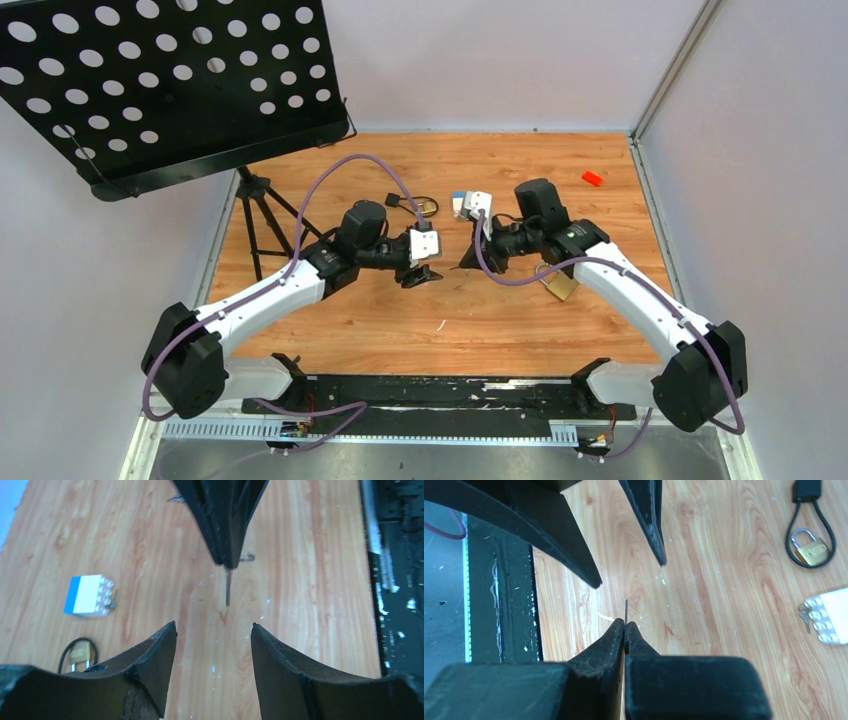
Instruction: Unlock with the key
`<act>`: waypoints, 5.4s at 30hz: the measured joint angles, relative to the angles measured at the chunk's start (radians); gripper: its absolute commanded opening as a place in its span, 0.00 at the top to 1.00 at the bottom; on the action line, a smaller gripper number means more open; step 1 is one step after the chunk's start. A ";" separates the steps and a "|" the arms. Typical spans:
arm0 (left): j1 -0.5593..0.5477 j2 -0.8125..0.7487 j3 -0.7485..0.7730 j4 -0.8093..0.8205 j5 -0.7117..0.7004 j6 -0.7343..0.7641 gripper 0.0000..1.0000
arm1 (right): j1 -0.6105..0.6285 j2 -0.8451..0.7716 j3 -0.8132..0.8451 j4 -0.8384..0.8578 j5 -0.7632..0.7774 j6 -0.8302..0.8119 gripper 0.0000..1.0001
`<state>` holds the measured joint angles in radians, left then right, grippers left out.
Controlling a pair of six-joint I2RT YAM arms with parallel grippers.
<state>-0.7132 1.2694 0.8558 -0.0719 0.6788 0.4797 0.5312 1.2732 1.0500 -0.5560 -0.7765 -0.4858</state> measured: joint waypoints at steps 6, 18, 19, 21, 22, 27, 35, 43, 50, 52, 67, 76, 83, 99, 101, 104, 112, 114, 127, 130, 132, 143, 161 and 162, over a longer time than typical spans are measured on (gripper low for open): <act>0.000 -0.006 0.000 -0.002 -0.162 0.016 0.32 | -0.067 -0.071 -0.026 0.026 0.055 0.046 1.00; -0.011 0.210 0.177 -0.077 -0.266 -0.016 0.26 | -0.365 -0.258 -0.067 0.041 0.206 0.131 1.00; -0.018 0.233 0.194 -0.077 -0.262 -0.025 0.26 | -0.401 -0.263 -0.068 0.039 0.219 0.135 1.00; -0.034 0.274 0.222 -0.072 -0.255 -0.040 0.26 | -0.457 -0.263 -0.071 0.035 0.241 0.137 1.00; -0.044 0.294 0.234 -0.067 -0.249 -0.053 0.27 | -0.493 -0.262 -0.077 0.031 0.252 0.134 1.00; -0.078 0.346 0.239 -0.038 -0.220 -0.115 0.28 | -0.646 -0.242 -0.122 -0.004 0.283 0.089 1.00; -0.126 0.369 0.237 -0.013 -0.212 -0.150 0.30 | -0.719 -0.095 -0.171 -0.061 0.385 -0.043 1.00; -0.131 0.370 0.235 -0.014 -0.211 -0.150 0.31 | -0.719 0.020 -0.203 -0.066 0.493 -0.130 1.00; -0.132 0.370 0.229 -0.021 -0.213 -0.148 0.32 | -0.719 0.117 -0.203 -0.061 0.532 -0.177 1.00; -0.132 0.370 0.227 -0.023 -0.214 -0.148 0.32 | -0.719 0.134 -0.203 -0.061 0.534 -0.184 1.00; -0.135 0.385 0.237 -0.025 -0.226 -0.132 0.31 | -0.718 0.160 -0.200 -0.110 0.434 -0.218 1.00; -0.200 0.622 0.478 -0.041 -0.243 -0.140 0.31 | -0.708 0.177 -0.191 -0.143 0.349 -0.218 1.00; -0.272 0.861 0.805 -0.140 -0.236 -0.165 0.29 | -0.751 0.150 -0.168 -0.142 0.371 -0.144 1.00; -0.384 1.162 1.138 -0.255 -0.301 -0.256 0.22 | -1.014 0.138 -0.069 -0.099 0.320 -0.009 1.00; -0.392 1.182 1.176 -0.264 -0.320 -0.261 0.22 | -1.017 0.138 -0.070 -0.094 0.306 -0.009 1.00; -0.399 1.200 1.205 -0.274 -0.341 -0.263 0.23 | -1.017 0.138 -0.077 -0.089 0.291 -0.009 1.00; -0.403 1.215 1.212 -0.289 -0.374 -0.258 0.37 | -1.025 0.136 -0.109 -0.083 0.269 -0.017 1.00; -0.404 1.215 1.212 -0.292 -0.377 -0.256 0.44 | -1.026 0.131 -0.114 -0.082 0.261 -0.021 1.00; -0.390 0.859 0.629 -0.136 -0.470 -0.258 0.65 | -0.956 0.055 -0.131 -0.098 0.175 -0.073 1.00; -0.370 0.760 0.486 -0.120 -0.500 -0.273 0.64 | -0.874 0.032 -0.131 -0.109 0.157 -0.088 1.00; -0.345 0.705 0.402 -0.093 -0.512 -0.293 0.62 | -0.826 0.026 -0.130 -0.126 0.137 -0.094 1.00; -0.182 0.500 0.110 0.018 -0.476 -0.348 0.28 | -0.510 0.024 -0.087 -0.153 0.037 -0.119 1.00; -0.105 0.324 0.135 -0.232 -0.263 0.134 0.09 | -0.444 -0.085 -0.116 -0.115 -0.011 -0.107 1.00; -0.105 0.325 0.135 -0.236 -0.259 0.174 0.09 | -0.444 -0.086 -0.119 -0.114 -0.011 -0.107 1.00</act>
<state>-0.8177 1.5948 0.9913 -0.3080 0.4202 0.6533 0.0875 1.1873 0.9310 -0.6701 -0.7879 -0.5930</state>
